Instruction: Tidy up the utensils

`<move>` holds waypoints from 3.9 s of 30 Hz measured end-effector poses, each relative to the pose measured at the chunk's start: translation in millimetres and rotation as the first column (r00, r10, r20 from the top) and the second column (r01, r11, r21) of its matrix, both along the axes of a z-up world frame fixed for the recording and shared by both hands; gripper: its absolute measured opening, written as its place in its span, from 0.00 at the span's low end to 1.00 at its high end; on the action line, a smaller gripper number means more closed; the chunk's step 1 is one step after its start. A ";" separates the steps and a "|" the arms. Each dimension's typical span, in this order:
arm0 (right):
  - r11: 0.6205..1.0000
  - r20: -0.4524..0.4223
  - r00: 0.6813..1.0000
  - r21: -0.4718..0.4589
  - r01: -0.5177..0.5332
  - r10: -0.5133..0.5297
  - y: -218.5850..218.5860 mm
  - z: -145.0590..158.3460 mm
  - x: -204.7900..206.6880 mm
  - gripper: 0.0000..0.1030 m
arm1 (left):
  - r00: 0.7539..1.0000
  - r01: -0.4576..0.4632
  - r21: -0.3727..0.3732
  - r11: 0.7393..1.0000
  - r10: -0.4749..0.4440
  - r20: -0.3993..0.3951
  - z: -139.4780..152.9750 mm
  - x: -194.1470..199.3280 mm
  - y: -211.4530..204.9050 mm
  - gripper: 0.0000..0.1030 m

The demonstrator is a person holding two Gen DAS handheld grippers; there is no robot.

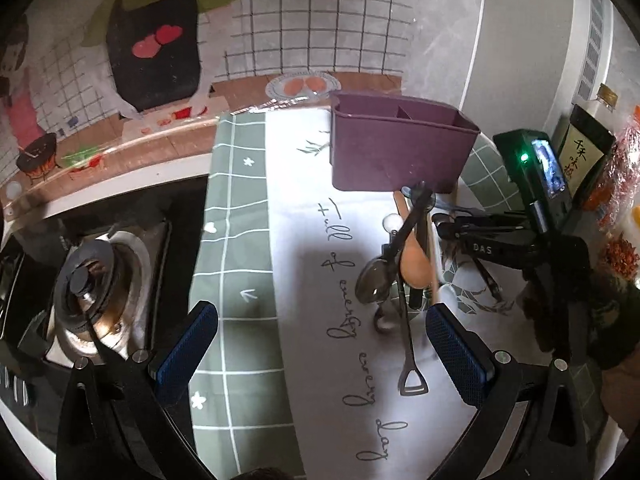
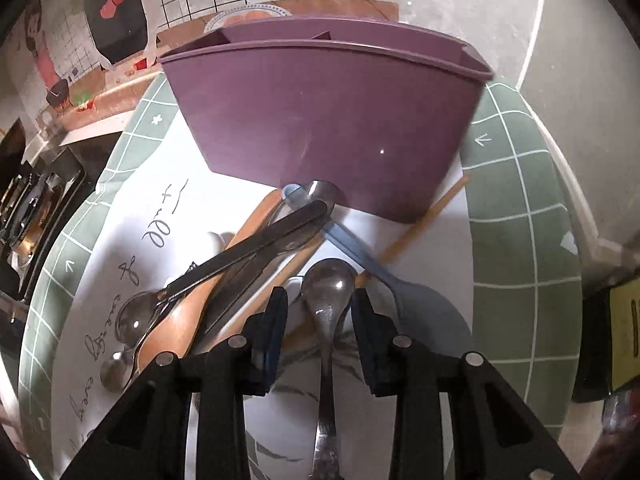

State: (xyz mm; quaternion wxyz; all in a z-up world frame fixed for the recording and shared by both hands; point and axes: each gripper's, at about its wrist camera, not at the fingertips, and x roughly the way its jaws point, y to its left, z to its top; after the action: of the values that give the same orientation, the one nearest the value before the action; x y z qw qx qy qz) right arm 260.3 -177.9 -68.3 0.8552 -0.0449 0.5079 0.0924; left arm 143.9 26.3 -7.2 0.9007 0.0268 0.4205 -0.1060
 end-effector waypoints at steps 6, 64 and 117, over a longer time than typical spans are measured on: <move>0.992 -0.003 0.996 0.091 0.091 -0.091 -32.3 21.2 -28.5 0.22 | 0.993 0.112 -0.020 0.993 -0.113 -0.031 -11.9 32.4 -30.0 1.00; 0.998 0.016 1.000 -0.059 0.005 -0.004 -13.8 34.3 -56.0 0.48 | 0.992 -0.012 -0.096 0.995 0.000 -0.127 -31.9 48.6 -9.1 0.82; 0.976 0.043 0.993 0.192 0.104 -0.114 -55.9 85.9 -77.4 0.06 | 0.976 0.131 -0.134 0.982 -0.151 -0.158 -29.8 87.8 -63.9 0.11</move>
State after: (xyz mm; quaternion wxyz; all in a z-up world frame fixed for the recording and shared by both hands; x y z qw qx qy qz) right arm 182.9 -233.8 17.5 0.8727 0.0622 0.4755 0.0922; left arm 231.7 -37.6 -37.0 0.8524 -0.0077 0.4842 -0.1972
